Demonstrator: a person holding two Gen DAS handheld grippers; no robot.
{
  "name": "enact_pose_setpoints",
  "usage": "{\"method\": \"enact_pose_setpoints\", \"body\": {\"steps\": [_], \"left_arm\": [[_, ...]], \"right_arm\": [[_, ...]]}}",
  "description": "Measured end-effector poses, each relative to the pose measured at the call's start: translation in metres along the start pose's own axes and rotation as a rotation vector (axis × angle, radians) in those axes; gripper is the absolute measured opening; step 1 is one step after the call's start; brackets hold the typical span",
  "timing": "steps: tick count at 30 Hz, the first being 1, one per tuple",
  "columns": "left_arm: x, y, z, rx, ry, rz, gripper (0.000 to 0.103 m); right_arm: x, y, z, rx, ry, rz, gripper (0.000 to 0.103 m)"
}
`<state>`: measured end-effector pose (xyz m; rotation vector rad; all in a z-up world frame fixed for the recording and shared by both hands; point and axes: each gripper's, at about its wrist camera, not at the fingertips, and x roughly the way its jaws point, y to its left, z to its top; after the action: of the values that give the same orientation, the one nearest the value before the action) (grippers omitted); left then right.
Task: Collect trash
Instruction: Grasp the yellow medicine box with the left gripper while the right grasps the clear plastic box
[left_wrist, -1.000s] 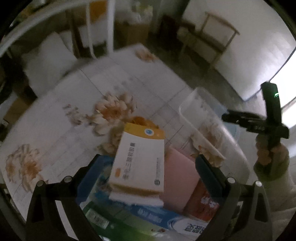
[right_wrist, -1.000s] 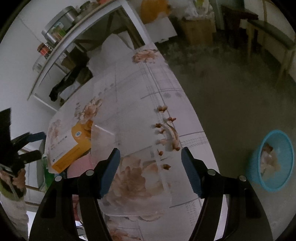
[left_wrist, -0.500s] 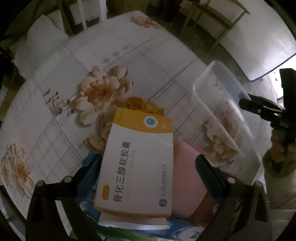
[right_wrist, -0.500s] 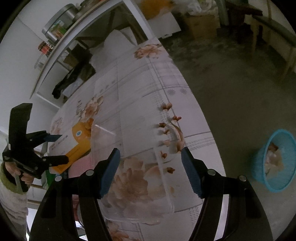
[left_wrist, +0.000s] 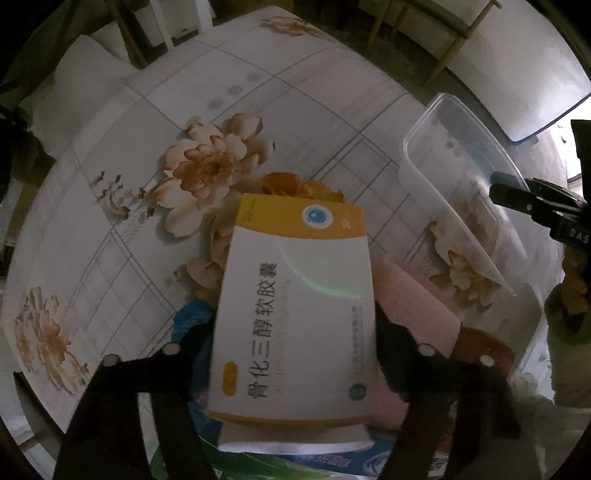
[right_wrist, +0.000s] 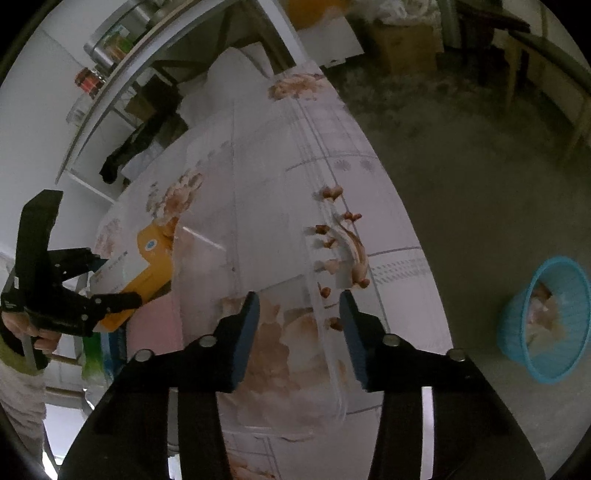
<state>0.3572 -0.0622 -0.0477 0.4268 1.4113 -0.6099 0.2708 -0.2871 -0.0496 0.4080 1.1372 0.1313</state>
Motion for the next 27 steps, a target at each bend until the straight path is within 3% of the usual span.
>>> {"method": "enact_pose_setpoints", "body": {"steps": [8,13,27], "left_arm": [[-0.004,0.002,-0.007,0.0,-0.029,0.002,0.07],[-0.02,0.008,-0.014,-0.026,-0.069,-0.016,0.069],[-0.065,0.019,-0.035,-0.11,-0.221,-0.079,0.069]], "right_arm": [[-0.001,-0.008,-0.005,0.02,0.016,0.005,0.013],[-0.005,-0.015,-0.008,0.045,0.018,0.033,0.006],[-0.022,-0.018,-0.014,0.088,-0.033,0.07,0.003]]}}
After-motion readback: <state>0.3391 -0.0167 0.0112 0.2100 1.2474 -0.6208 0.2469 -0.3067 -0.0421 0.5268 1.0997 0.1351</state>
